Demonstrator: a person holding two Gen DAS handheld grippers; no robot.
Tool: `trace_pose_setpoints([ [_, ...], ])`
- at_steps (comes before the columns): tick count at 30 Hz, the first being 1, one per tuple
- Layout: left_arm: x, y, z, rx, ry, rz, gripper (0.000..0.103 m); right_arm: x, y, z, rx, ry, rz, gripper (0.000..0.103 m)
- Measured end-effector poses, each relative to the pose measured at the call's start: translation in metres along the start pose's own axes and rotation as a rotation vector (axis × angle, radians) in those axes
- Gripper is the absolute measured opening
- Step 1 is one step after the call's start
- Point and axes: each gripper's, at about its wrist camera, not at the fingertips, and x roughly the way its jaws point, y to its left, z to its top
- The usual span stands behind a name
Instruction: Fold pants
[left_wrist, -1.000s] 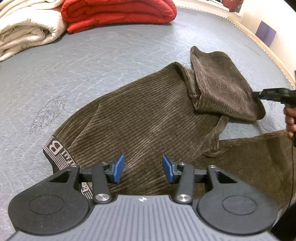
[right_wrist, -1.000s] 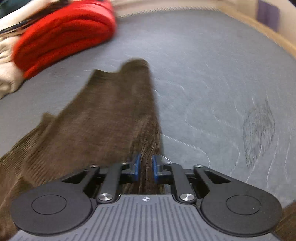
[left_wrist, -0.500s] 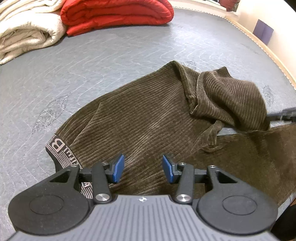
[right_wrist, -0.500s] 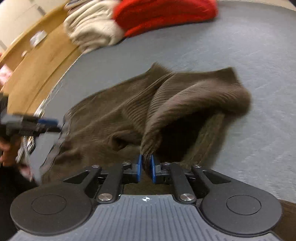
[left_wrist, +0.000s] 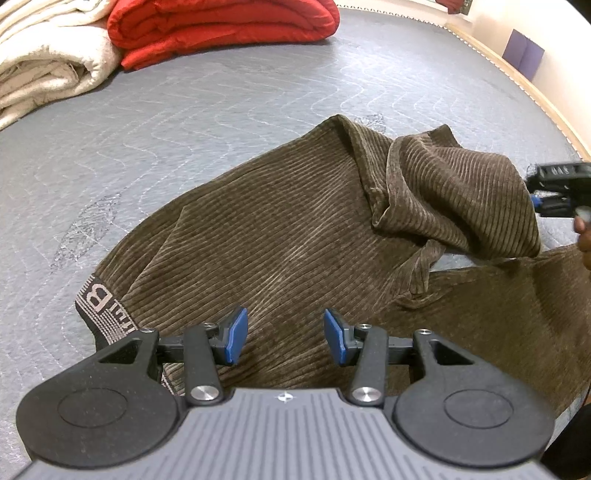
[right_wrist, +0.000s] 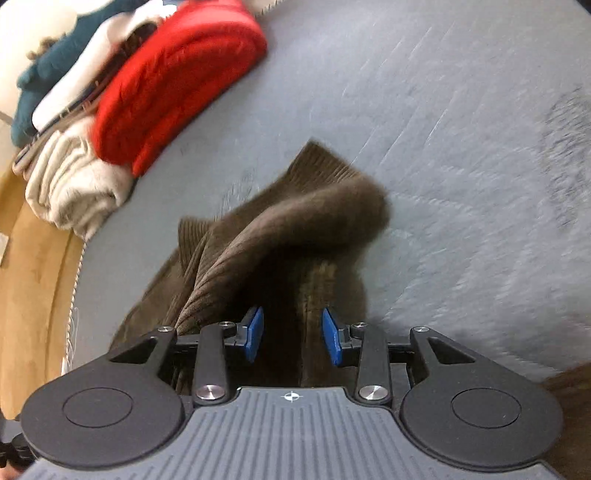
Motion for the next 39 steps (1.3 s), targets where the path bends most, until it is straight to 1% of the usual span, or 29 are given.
trace_pose_setpoints([
  [1, 0.001, 0.0, 0.001, -0.003, 0.001, -0.001, 0.051, 0.006, 0.004, 0.0, 0.013, -0.005, 0.013, 0.05],
  [2, 0.002, 0.0, 0.001, -0.006, 0.002, -0.004, 0.051, 0.013, 0.008, 0.002, 0.044, -0.02, 0.031, 0.053],
  [3, 0.002, 0.0, 0.002, -0.009, 0.001, -0.009, 0.051, 0.018, 0.01, 0.004, 0.075, -0.035, 0.043, 0.06],
  [4, 0.002, 0.0, 0.002, -0.011, 0.002, -0.011, 0.051, 0.022, 0.013, 0.006, 0.11, -0.058, 0.05, 0.063],
  [6, 0.004, 0.0, 0.003, -0.014, 0.003, -0.016, 0.051, 0.031, 0.022, 0.007, 0.163, -0.105, 0.056, 0.063],
  [7, 0.005, 0.0, 0.004, -0.014, 0.005, -0.017, 0.051, 0.035, 0.028, 0.006, 0.165, -0.123, 0.055, 0.057],
  [8, 0.006, 0.001, 0.004, -0.016, 0.006, -0.016, 0.051, 0.04, 0.041, 0.006, 0.131, -0.135, 0.056, 0.055],
  [9, 0.007, 0.002, 0.005, -0.019, 0.008, -0.017, 0.051, 0.047, 0.06, 0.004, 0.044, -0.135, 0.053, 0.05],
  [10, 0.007, 0.003, 0.006, -0.024, 0.009, -0.018, 0.051, 0.052, 0.081, 0.0, -0.077, -0.128, 0.052, 0.049],
  [11, 0.008, 0.004, 0.007, -0.03, 0.01, -0.02, 0.051, 0.056, 0.106, -0.01, -0.234, -0.109, 0.06, 0.049],
  [12, 0.008, 0.006, 0.008, -0.036, 0.011, -0.023, 0.051, 0.061, 0.128, -0.022, -0.389, -0.053, 0.088, 0.049],
  [13, 0.008, 0.006, 0.009, -0.042, 0.011, -0.028, 0.051, 0.068, 0.144, -0.036, -0.507, 0.02, 0.125, 0.049],
  [14, 0.008, 0.007, 0.01, -0.048, 0.01, -0.034, 0.051, 0.075, 0.158, -0.052, -0.616, 0.126, 0.173, 0.048],
  [15, 0.008, 0.008, 0.011, -0.052, 0.009, -0.037, 0.051, 0.079, 0.166, -0.065, -0.693, 0.196, 0.17, 0.049],
  [16, 0.008, 0.008, 0.012, -0.056, 0.008, -0.04, 0.051, 0.082, 0.171, -0.078, -0.768, 0.221, 0.135, 0.049],
  [17, 0.007, 0.007, 0.012, -0.058, 0.006, -0.042, 0.051, 0.083, 0.173, -0.085, -0.819, 0.22, 0.097, 0.049],
  [18, 0.007, 0.006, 0.013, -0.058, 0.003, -0.045, 0.052, 0.083, 0.172, -0.084, -0.809, 0.218, 0.088, 0.048],
  [20, 0.005, 0.004, 0.012, -0.055, -0.002, -0.05, 0.052, 0.076, 0.165, -0.07, -0.695, 0.195, 0.106, 0.048],
  [22, 0.003, 0.002, 0.012, -0.051, -0.006, -0.054, 0.052, 0.064, 0.154, -0.05, -0.575, 0.114, 0.11, 0.048],
  [24, 0.002, 0.001, 0.012, -0.051, -0.008, -0.054, 0.052, 0.057, 0.148, -0.037, -0.498, 0.036, 0.092, 0.05],
  [26, 0.002, 0.002, 0.012, -0.056, -0.009, -0.052, 0.052, 0.056, 0.143, -0.029, -0.441, -0.009, 0.084, 0.051],
  [28, 0.002, 0.003, 0.013, -0.062, -0.009, -0.05, 0.052, 0.062, 0.143, -0.032, -0.44, -0.005, 0.071, 0.051],
  [32, 0.002, 0.002, 0.013, -0.06, -0.011, -0.051, 0.052, 0.081, 0.147, -0.043, -0.503, 0.042, 0.036, 0.05],
  [33, 0.001, 0.002, 0.012, -0.057, -0.009, -0.049, 0.052, 0.086, 0.149, -0.045, -0.518, 0.047, 0.012, 0.05],
  [36, 0.001, 0.004, 0.011, -0.056, -0.007, -0.042, 0.052, 0.105, 0.16, -0.049, -0.574, 0.044, -0.093, 0.049],
  [39, 0.0, 0.007, 0.01, -0.062, -0.006, -0.036, 0.053, 0.119, 0.167, -0.05, -0.618, 0.053, -0.129, 0.053],
])
